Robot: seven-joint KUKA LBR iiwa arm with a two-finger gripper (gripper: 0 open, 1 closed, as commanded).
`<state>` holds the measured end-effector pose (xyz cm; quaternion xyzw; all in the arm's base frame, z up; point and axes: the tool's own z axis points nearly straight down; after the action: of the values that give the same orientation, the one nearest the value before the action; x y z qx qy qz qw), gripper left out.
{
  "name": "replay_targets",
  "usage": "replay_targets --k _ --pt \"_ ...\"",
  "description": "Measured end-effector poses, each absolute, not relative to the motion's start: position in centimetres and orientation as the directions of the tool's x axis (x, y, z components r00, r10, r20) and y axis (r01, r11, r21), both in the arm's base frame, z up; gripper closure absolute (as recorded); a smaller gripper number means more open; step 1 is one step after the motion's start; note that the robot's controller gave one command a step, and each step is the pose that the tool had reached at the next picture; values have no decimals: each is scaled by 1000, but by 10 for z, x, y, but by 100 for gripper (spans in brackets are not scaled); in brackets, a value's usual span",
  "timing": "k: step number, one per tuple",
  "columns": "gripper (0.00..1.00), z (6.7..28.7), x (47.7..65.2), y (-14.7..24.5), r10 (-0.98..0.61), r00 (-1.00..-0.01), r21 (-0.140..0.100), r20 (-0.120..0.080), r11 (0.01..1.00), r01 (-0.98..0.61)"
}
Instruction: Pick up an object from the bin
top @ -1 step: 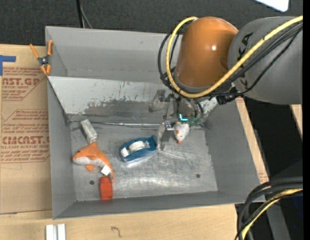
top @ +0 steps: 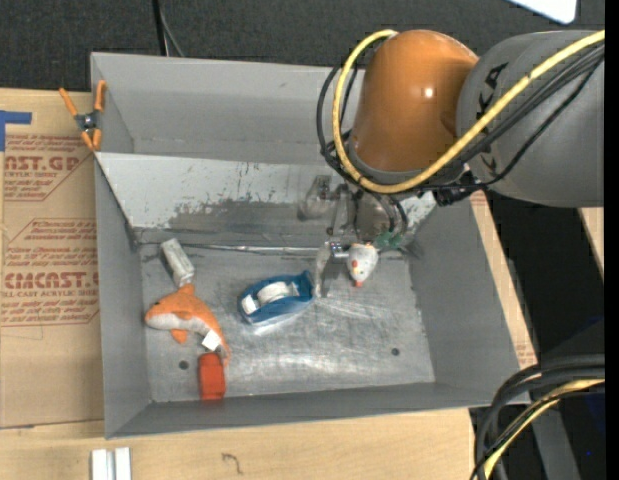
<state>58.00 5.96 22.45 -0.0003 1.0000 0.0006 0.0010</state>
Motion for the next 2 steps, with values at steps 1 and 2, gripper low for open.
replay_targets --k 1,2 --pt "0 181 572 60 -73 -997 0 -7 997 -73" --pt "100 82 570 63 -138 -990 -2 -20 990 -138"
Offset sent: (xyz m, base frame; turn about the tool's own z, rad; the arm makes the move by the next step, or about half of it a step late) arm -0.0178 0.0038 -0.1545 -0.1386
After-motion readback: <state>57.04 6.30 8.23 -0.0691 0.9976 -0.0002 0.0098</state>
